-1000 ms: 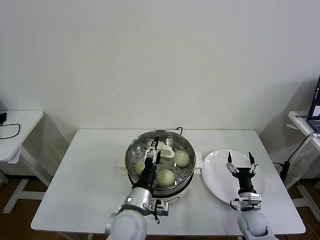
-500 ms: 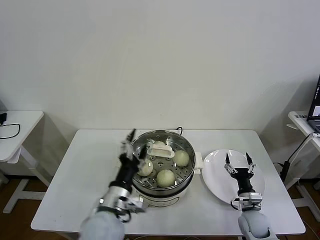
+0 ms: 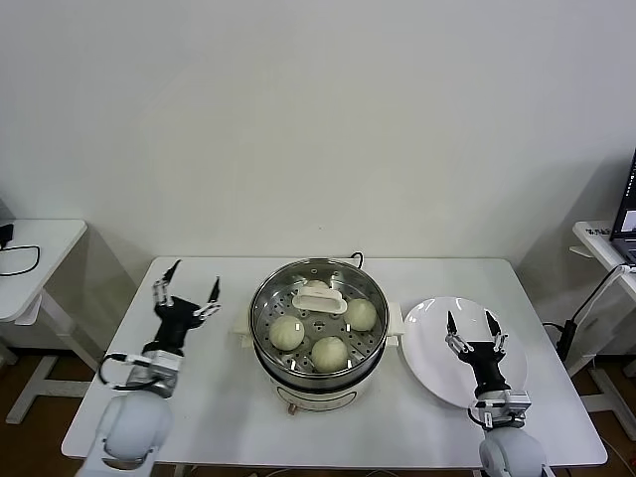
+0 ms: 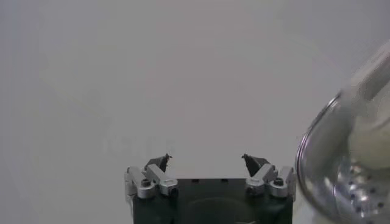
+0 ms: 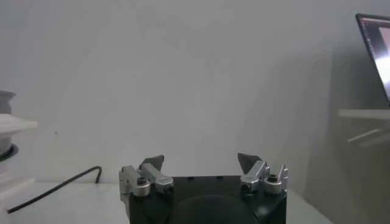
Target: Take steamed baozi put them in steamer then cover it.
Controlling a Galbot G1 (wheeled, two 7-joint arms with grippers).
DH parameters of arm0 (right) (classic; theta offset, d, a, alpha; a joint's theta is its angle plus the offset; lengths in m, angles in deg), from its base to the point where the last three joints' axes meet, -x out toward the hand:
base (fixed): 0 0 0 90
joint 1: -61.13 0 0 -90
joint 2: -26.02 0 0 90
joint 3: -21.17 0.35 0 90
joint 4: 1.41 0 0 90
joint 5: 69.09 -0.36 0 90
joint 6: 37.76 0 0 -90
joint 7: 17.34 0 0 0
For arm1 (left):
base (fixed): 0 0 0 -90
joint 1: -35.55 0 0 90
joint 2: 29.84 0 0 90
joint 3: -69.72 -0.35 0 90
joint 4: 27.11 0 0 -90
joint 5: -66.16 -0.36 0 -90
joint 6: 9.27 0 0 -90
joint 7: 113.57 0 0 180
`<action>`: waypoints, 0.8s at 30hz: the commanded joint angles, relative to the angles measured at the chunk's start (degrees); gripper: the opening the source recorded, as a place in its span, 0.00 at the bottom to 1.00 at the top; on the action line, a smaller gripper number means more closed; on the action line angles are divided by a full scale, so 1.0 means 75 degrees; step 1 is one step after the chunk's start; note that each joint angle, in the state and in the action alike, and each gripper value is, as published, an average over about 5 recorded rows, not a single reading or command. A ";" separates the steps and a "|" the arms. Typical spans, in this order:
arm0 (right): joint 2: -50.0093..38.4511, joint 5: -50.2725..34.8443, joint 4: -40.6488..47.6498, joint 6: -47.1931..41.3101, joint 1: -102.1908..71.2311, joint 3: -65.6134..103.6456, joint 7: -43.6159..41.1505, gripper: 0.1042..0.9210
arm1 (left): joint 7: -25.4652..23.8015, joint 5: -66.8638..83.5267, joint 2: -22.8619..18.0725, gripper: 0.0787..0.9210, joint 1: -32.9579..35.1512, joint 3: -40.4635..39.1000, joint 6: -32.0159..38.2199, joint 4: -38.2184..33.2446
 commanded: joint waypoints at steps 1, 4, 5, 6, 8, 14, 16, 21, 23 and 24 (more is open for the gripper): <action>0.0007 -0.0293 -0.0137 -0.0087 -0.0354 0.0181 -0.0274 0.88 | -0.0553 0.2801 -0.0109 0.88 0.0285 0.1536 0.2027 0.1839; 0.0050 -0.0287 -0.0144 -0.0131 -0.0436 0.0251 -0.0329 0.88 | -0.0652 0.2806 -0.0137 0.88 0.0428 0.1468 0.1998 0.1836; 0.0064 -0.0281 -0.0147 -0.0136 -0.0458 0.0264 -0.0338 0.88 | -0.0677 0.2806 -0.0148 0.88 0.0461 0.1438 0.1995 0.1841; 0.0075 -0.0282 -0.0152 -0.0137 -0.0477 0.0270 -0.0340 0.88 | -0.0695 0.2803 -0.0153 0.88 0.0486 0.1405 0.1986 0.1847; 0.0095 -0.0270 -0.0165 -0.0134 -0.0508 0.0277 -0.0346 0.88 | -0.0729 0.2796 -0.0159 0.88 0.0519 0.1336 0.1977 0.1861; 0.0102 -0.0234 -0.0225 -0.0148 -0.0538 0.0266 -0.0321 0.88 | -0.0742 0.2769 -0.0147 0.88 0.0525 0.1216 0.1987 0.1892; 0.0100 -0.0224 -0.0232 -0.0157 -0.0543 0.0268 -0.0314 0.88 | -0.0739 0.2759 -0.0139 0.88 0.0533 0.1185 0.1992 0.1876; 0.0093 -0.0211 -0.0246 -0.0175 -0.0552 0.0279 -0.0309 0.88 | -0.0739 0.2655 -0.0145 0.88 0.0545 0.1107 0.2007 0.1858; 0.0091 -0.0213 -0.0265 -0.0186 -0.0562 0.0285 -0.0304 0.88 | -0.0738 0.2624 -0.0152 0.88 0.0541 0.1082 0.2011 0.1858; 0.0089 -0.0212 -0.0272 -0.0189 -0.0570 0.0287 -0.0300 0.88 | -0.0738 0.2608 -0.0153 0.88 0.0540 0.1070 0.2013 0.1855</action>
